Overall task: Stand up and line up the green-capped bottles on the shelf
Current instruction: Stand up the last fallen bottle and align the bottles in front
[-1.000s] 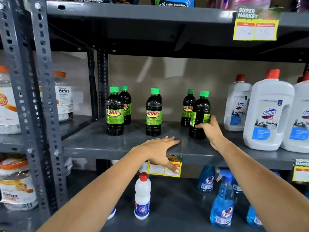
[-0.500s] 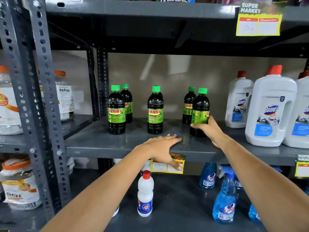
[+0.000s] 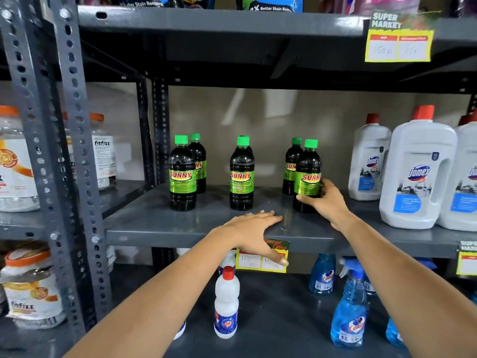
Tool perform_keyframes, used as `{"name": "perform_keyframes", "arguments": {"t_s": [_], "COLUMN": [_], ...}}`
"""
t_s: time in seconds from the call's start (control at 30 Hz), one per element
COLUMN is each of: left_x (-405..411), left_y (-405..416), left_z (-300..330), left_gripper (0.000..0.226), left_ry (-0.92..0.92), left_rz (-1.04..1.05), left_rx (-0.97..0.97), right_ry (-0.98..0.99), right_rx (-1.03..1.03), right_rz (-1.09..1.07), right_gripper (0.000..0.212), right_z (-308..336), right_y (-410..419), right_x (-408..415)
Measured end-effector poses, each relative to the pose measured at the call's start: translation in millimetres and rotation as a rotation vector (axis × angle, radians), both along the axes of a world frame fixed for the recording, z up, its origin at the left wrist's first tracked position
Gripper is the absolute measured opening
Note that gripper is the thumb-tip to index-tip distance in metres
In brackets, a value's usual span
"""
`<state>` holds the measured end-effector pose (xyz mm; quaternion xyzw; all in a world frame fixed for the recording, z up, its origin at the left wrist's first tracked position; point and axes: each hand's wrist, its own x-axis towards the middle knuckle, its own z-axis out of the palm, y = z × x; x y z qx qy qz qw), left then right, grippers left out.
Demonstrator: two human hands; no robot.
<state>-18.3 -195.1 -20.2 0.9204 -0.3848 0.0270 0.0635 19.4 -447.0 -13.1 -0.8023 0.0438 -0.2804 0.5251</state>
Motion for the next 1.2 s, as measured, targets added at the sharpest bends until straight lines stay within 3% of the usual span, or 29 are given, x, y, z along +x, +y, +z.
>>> {"name": "perform_keyframes", "arguments": {"t_s": [0.1, 0.17, 0.33, 0.43, 0.57, 0.7, 0.77, 0.93, 1.2], "left_x": [-3, -5, 0, 7, 24, 45, 54, 58, 34], "left_y": [4, 7, 14, 19, 20, 20, 19, 14, 14], "left_z": [-1, 1, 2, 3, 10, 18, 20, 15, 5], "left_gripper": [0.111, 0.096, 0.020, 0.033, 0.078, 0.109, 0.104, 0.060, 0.063], "left_ry": [0.048, 0.113, 0.064, -0.002, 0.095, 0.320, 0.373, 0.283, 0.056], "left_rz": [0.035, 0.051, 0.232, 0.458, 0.642, 0.610, 0.597, 0.552, 0.499], "left_rx": [-0.143, -0.377, -0.975, -1.177, -1.198, -1.116, -1.099, -1.015, -0.911], "right_ry": [0.002, 0.000, 0.011, 0.025, 0.060, 0.066, 0.057, 0.071, 0.077], "right_rx": [-0.023, -0.080, -0.224, -0.251, -0.179, -0.187, -0.207, -0.243, -0.313], "right_rz": [-0.019, -0.058, -0.139, -0.161, -0.132, -0.111, -0.113, -0.118, -0.112], "right_gripper": [0.087, 0.088, 0.086, 0.088, 0.092, 0.077, 0.072, 0.073, 0.075], "right_z": [-1, 1, 4, 5, 7, 6, 6, 7, 4], "right_y": [1, 2, 9, 10, 13, 11, 11, 12, 13], "right_x": [-2, -5, -9, -11, -11, -10, -11, -18, -47]}}
